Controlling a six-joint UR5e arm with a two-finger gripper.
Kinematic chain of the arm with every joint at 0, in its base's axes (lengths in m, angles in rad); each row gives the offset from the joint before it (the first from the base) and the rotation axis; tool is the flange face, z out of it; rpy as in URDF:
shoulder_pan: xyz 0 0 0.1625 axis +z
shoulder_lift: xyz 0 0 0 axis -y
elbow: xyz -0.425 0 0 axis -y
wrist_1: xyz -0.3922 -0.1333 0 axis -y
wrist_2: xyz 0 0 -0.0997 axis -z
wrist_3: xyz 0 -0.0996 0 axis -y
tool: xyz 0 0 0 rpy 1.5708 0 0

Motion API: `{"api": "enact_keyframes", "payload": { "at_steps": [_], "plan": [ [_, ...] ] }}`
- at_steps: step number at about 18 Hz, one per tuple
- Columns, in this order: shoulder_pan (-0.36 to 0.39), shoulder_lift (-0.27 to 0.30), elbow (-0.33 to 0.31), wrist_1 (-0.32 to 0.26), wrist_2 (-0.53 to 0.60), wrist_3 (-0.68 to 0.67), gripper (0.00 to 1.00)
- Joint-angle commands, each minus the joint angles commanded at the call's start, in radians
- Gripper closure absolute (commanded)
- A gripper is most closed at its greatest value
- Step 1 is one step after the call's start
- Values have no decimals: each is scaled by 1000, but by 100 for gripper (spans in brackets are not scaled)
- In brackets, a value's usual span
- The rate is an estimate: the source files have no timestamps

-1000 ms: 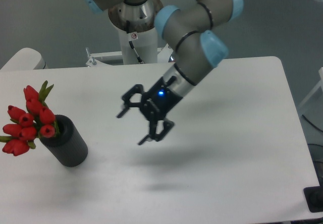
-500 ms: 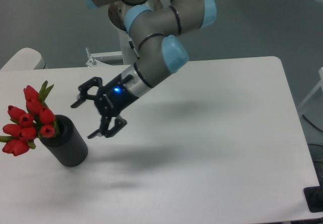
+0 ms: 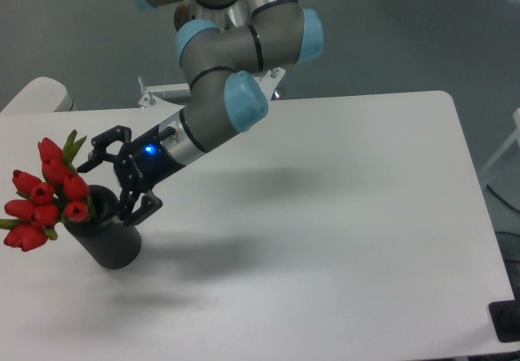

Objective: Pick up the flowers from the vase
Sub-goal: 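Open the gripper and move it toward the tulip stems above the vase, then close the gripper around the red tulip stems at the vase rim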

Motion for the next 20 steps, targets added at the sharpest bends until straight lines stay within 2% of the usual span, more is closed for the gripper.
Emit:
{"api": "enact_keyframes", "payload": {
  "at_steps": [8, 10, 11, 12, 13, 15, 18, 20],
  "plan": [
    [-35, -20, 3, 15, -5, -3, 0],
    [-38, -29, 3, 17, -5, -2, 14],
    [-38, -29, 3, 17, -5, -2, 27],
    [-38, -29, 5, 17, -3, -2, 47],
    [-38, -28, 5, 17, -3, -2, 63],
    [-37, -25, 9, 17, -3, -2, 83],
    [-35, -22, 24, 17, -3, -2, 94],
    [-31, -19, 31, 17, -3, -2, 95]
  ]
}}
